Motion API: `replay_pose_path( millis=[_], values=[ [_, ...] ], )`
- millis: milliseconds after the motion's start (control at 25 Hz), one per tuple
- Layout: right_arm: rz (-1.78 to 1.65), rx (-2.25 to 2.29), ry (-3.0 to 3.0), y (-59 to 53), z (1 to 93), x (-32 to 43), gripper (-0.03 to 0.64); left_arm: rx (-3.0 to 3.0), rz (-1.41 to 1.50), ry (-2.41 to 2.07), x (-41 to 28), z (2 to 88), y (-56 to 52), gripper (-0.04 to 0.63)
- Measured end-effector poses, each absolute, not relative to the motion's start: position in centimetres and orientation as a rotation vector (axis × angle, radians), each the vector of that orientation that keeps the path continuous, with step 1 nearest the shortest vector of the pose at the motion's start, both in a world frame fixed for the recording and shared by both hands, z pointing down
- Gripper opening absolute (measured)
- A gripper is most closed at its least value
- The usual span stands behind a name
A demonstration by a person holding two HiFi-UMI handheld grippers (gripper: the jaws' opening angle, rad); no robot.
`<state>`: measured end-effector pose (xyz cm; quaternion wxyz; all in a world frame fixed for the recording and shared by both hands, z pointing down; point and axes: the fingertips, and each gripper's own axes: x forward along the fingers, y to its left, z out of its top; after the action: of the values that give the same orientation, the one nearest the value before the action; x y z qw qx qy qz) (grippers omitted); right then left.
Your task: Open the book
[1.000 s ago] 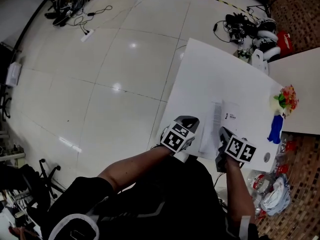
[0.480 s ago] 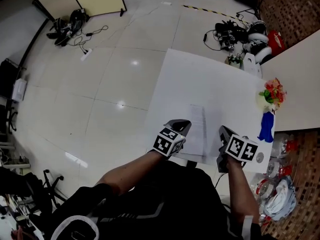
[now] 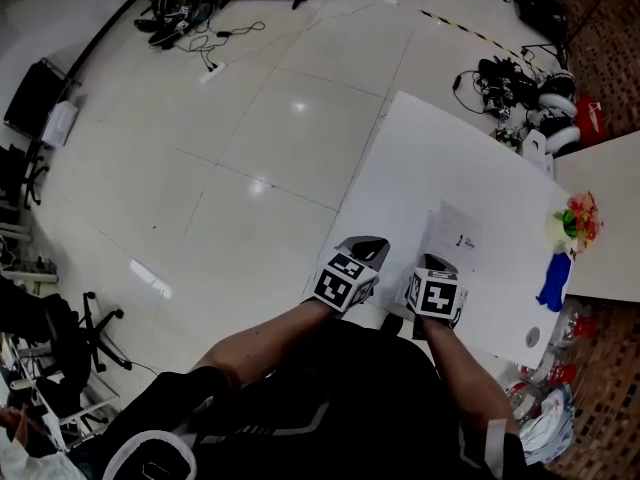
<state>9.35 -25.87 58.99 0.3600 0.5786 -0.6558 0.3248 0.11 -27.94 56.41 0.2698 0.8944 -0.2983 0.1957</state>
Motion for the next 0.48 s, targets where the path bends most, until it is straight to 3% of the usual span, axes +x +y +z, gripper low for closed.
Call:
replay_pose_path(
  millis=[480],
  values=[
    [0.851, 1.580, -1.507, -26.9, 61.6, 6.9, -0.002, 2.408, 0.515, -0.724, -5.5, 57.9, -28.7, -0.005]
  ],
)
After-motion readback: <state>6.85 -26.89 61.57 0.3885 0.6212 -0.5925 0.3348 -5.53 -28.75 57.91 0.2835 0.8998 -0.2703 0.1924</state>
